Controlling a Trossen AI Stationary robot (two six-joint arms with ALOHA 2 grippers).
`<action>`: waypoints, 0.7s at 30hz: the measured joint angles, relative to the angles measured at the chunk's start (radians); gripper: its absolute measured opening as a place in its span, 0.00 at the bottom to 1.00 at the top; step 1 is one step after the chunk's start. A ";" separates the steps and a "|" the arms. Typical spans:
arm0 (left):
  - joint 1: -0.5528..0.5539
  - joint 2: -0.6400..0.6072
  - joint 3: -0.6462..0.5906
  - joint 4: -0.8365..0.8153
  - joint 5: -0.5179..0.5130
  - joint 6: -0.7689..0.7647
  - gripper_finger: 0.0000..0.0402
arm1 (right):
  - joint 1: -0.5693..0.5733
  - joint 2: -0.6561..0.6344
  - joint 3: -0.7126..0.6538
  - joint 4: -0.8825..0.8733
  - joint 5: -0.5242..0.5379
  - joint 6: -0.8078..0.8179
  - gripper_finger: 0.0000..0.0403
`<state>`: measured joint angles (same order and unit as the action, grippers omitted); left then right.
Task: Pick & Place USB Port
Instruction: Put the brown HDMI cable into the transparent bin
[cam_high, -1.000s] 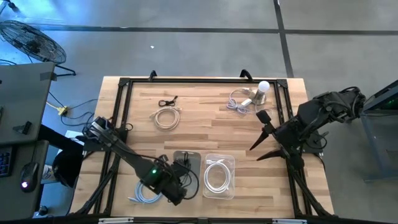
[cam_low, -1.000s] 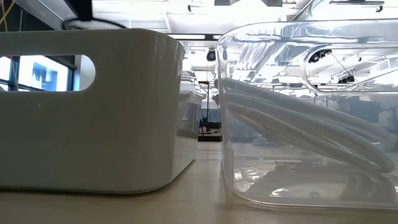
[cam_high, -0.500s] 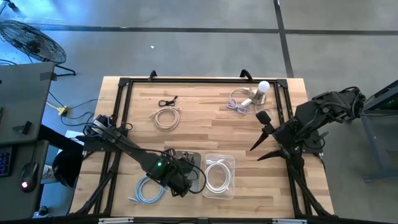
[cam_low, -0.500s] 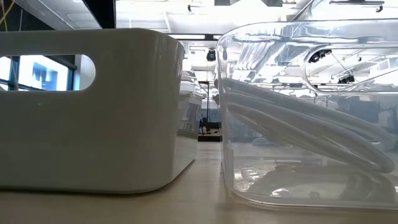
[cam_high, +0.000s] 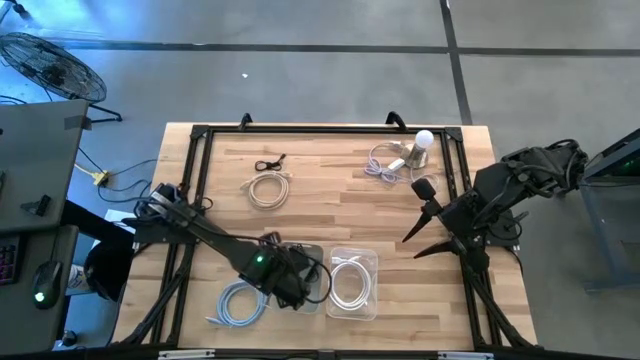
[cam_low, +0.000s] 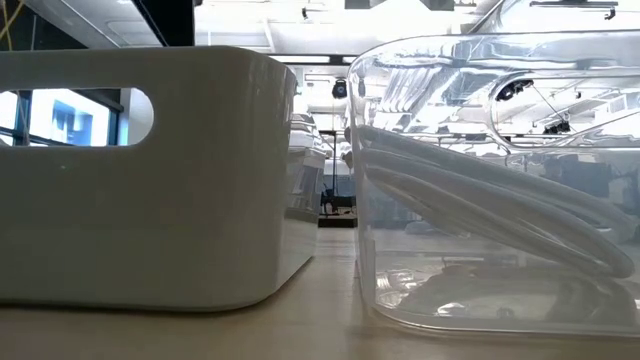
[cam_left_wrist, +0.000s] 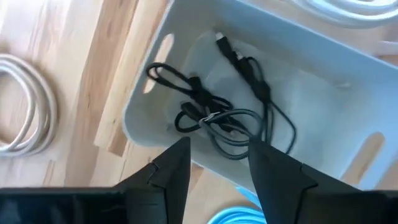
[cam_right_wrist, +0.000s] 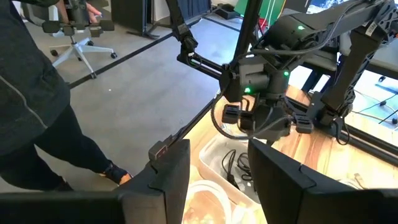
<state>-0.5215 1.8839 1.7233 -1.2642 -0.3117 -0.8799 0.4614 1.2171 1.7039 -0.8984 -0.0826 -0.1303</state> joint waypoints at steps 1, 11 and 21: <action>0.008 0.000 0.000 -0.011 0.009 -0.001 0.39 | 0.000 0.000 0.000 0.000 0.000 0.000 0.38; 0.103 -0.018 0.082 -0.301 0.078 0.107 0.39 | 0.000 0.000 0.000 -0.004 0.001 -0.008 0.38; 0.316 -0.131 0.077 -0.311 0.030 0.473 0.43 | 0.000 0.000 0.000 -0.017 0.026 -0.007 0.38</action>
<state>-0.2056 1.7533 1.8006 -1.5756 -0.2820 -0.4068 0.4610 1.2171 1.7039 -0.9158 -0.0566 -0.1375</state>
